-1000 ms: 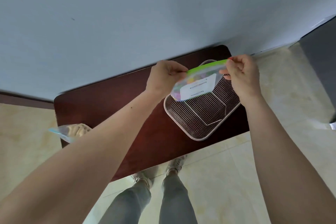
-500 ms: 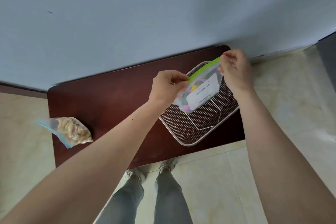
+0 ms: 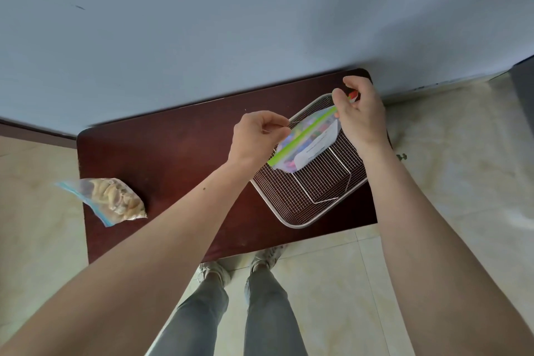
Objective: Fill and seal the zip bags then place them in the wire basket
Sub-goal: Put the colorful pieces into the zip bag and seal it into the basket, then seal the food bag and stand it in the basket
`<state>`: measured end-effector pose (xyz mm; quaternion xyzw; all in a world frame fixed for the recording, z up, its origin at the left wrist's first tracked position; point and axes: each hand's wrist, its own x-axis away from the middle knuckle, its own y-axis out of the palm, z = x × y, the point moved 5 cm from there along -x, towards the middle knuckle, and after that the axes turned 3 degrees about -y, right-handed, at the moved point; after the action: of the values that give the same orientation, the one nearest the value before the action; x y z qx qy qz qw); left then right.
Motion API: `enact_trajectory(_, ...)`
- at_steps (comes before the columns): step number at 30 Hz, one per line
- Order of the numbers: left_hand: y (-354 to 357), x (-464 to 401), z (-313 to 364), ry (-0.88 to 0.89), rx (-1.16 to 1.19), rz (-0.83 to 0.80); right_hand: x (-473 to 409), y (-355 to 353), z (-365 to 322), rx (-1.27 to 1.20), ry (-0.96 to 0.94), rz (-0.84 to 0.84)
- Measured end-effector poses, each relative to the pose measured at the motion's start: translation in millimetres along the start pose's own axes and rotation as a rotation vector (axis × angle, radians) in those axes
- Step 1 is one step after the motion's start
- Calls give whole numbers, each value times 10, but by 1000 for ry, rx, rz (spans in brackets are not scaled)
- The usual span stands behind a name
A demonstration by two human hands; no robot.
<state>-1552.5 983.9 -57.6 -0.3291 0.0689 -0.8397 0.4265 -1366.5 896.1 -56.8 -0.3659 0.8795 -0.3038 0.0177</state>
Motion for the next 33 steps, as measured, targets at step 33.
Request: enact_trajectory(33, -2752, 720, -2003, -117, 244, 345, 1619, 2888, -1327, 4, -117, -454)
